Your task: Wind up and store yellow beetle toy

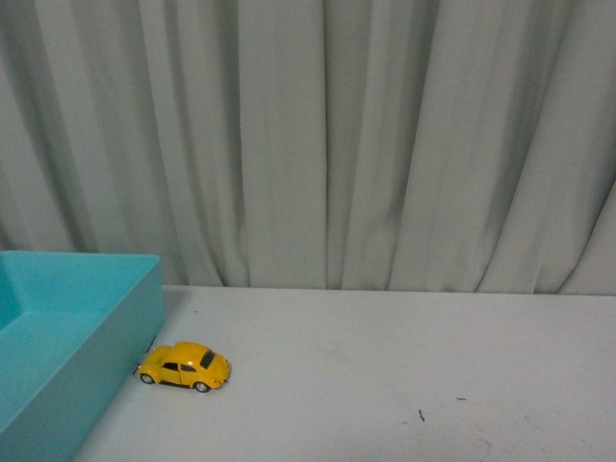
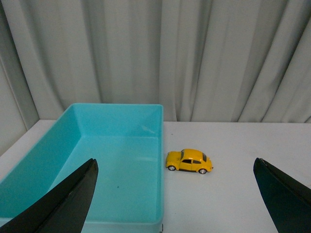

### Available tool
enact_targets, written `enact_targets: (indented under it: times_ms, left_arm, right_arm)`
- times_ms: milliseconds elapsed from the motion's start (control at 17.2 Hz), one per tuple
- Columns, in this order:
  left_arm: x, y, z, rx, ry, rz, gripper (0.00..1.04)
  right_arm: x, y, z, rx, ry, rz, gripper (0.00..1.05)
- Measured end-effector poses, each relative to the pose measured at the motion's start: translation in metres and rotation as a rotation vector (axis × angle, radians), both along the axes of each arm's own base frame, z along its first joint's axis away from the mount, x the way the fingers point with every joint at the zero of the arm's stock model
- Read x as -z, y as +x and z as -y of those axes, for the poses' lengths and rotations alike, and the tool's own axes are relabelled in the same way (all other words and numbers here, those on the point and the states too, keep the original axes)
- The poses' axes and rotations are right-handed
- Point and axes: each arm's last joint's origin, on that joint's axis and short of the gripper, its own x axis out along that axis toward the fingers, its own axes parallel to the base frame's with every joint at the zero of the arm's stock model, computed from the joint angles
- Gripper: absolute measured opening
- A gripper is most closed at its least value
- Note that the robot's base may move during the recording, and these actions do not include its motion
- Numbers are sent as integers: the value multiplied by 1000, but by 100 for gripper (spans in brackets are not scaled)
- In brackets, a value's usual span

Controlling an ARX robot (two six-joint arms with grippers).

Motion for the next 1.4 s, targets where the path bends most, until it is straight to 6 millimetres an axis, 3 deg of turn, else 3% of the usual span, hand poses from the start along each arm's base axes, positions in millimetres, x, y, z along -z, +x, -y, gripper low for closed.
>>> enact_targets:
  times_ms: [350, 524, 583, 641, 699, 758, 874, 932, 1049, 1398]
  left_arm:
    - [0, 0, 0, -1, 0, -1, 98]
    - [0, 0, 0, -1, 0, 0, 98]
    - [0, 0, 0, -1, 0, 0, 98]
    - [0, 0, 0, -1, 0, 0, 98]
    - [2, -1, 0, -31, -36, -78, 98]
    - [-24, 9, -10, -318, -261, -395, 98]
    - [-85, 32, -22, -354, -334, -191, 98]
    - [-105, 48, -24, -317, -309, -147, 98]
    - [-115, 78, -26, -285, -240, -168, 98]
    - [-113, 112, -26, -242, -167, -234, 98]
  right_arm:
    - [1, 0, 0, 0, 0, -9, 5]
    - [1, 0, 0, 0, 0, -9, 39]
    - [1, 0, 0, 0, 0, -9, 62]
    - [1, 0, 0, 0, 0, -9, 98]
    - [1, 0, 0, 0, 0, -9, 98]
    - [1, 0, 0, -3, 0, -8, 98]
    - [1, 0, 0, -1, 0, -10, 98]
    - [1, 0, 0, 1, 0, -8, 98]
    - [1, 0, 0, 0, 0, -9, 98]
    - [1, 0, 0, 0, 0, -9, 98]
